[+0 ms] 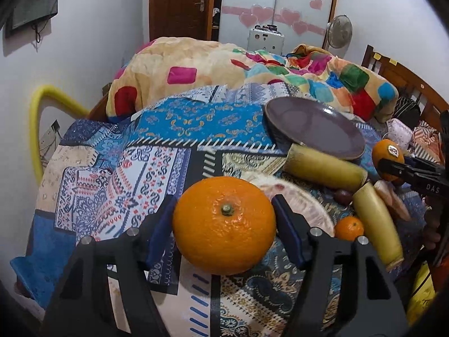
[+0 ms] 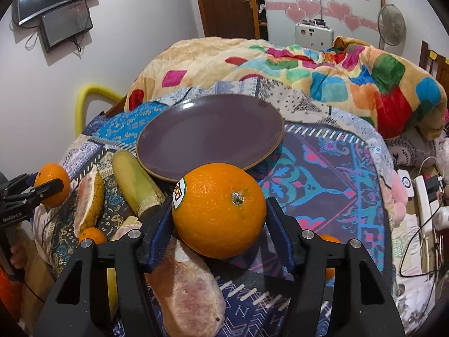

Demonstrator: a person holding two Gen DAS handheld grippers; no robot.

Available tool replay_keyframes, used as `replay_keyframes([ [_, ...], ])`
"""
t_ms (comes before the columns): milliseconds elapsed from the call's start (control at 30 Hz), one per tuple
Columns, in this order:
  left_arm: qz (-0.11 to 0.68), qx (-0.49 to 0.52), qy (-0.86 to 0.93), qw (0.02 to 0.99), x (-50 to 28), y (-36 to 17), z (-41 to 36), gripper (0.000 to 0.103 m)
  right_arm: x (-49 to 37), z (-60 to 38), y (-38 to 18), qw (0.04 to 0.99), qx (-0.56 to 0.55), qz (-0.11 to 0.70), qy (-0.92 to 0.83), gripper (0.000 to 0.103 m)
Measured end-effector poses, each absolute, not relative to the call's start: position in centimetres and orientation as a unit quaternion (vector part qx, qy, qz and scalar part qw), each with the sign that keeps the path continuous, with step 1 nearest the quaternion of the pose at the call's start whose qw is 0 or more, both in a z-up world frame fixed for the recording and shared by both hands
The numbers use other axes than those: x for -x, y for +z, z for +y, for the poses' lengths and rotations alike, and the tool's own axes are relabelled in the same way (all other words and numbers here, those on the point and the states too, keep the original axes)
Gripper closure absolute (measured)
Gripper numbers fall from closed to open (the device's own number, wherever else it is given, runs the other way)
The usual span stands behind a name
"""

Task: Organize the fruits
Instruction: 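Carry both oranges onto the purple plate and open both tools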

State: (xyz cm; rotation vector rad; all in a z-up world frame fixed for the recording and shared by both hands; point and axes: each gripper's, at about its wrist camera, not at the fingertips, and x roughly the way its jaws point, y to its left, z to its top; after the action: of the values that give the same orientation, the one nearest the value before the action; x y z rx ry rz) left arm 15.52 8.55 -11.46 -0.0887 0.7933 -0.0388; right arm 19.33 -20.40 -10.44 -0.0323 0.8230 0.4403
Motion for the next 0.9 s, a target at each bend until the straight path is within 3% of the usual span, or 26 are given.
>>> replay_keyframes([
  [533, 0.341, 0.019, -0.055, 0.938, -19.2, -5.5, 4.6, 0.034, -19.3, -21.9, -4.3, 0.927, 0.023, 0.321, 0.19, 0.043],
  [900, 0.338, 0.003, -0.074, 0.938, -23.1, -4.9, 1.5, 0.034, -21.6, -21.7, -2.9, 0.936, 0.03, 0.299, 0.185, 0.043],
])
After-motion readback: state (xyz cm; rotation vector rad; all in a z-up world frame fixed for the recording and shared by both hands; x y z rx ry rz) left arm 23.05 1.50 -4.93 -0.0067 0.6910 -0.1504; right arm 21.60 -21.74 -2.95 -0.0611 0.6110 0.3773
